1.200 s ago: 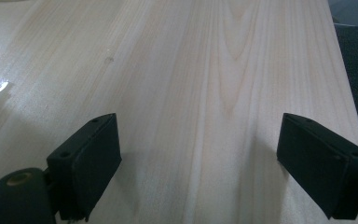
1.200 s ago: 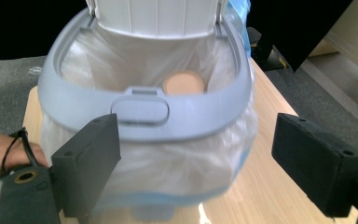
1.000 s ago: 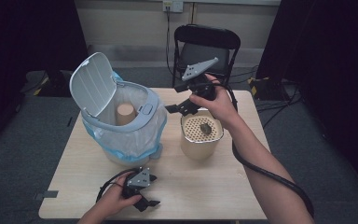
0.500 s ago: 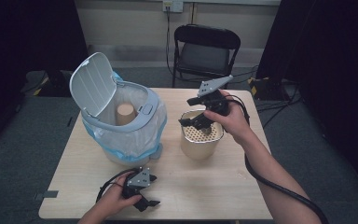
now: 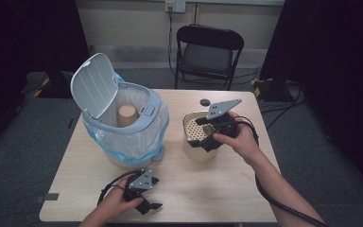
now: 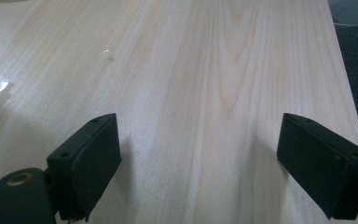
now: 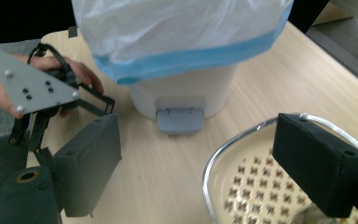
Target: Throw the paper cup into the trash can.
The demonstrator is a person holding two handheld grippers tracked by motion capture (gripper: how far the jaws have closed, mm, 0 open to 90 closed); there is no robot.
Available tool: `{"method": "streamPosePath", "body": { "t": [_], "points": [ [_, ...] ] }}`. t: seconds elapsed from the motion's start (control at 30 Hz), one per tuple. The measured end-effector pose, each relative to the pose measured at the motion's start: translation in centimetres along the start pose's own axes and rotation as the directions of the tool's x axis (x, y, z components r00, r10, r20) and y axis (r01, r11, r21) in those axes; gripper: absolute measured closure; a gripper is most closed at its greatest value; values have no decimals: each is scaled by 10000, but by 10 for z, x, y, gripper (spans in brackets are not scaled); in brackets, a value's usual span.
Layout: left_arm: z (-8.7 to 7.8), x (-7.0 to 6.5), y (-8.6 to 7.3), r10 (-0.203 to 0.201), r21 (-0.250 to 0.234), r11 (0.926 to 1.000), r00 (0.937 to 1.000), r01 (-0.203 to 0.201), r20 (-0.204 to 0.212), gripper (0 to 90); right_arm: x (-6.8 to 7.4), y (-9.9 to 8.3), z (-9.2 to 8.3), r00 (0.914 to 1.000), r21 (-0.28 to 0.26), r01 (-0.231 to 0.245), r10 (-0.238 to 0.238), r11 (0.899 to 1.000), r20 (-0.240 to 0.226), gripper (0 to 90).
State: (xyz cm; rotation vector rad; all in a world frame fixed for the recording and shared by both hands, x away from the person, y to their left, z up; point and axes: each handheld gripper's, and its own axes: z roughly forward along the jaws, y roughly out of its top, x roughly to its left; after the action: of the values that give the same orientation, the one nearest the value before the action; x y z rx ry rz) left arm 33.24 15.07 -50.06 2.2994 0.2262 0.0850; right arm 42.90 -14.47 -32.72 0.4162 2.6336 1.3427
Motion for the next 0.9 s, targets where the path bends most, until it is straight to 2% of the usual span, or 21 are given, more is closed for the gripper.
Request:
{"method": "streamPosePath", "body": {
  "t": [0.17, 0.27, 0.37, 0.43, 0.6, 0.9],
  "points": [
    [0, 0, 0, -65, -2, 10000, 10000, 65, 35, 127, 7, -18, -3, 9998, -78, -173, 173, 9998, -36, 145],
    [0, 0, 0, -82, 6, 10000, 10000, 82, 37, 127, 9, -29, -4, 9999, 183, -116, 116, 9998, -6, 146],
    [0, 0, 0, -80, 11, 10000, 10000, 80, 35, 127, 14, -41, -4, 9998, 166, -176, 177, 9997, -61, 145],
    [0, 0, 0, -79, 8, 10000, 10000, 79, 36, 126, 17, -50, -3, 9997, 177, -226, 228, 9996, -87, 145],
    [0, 0, 0, -84, 6, 10000, 10000, 84, 35, 126, 24, -69, 2, 9998, 596, -172, 176, 9981, -68, 146],
    [0, 0, 0, -78, 1, 10000, 10000, 78, 34, 126, 36, -92, 9, 9995, 609, -281, 290, 9977, -134, 146]
  ]
}}
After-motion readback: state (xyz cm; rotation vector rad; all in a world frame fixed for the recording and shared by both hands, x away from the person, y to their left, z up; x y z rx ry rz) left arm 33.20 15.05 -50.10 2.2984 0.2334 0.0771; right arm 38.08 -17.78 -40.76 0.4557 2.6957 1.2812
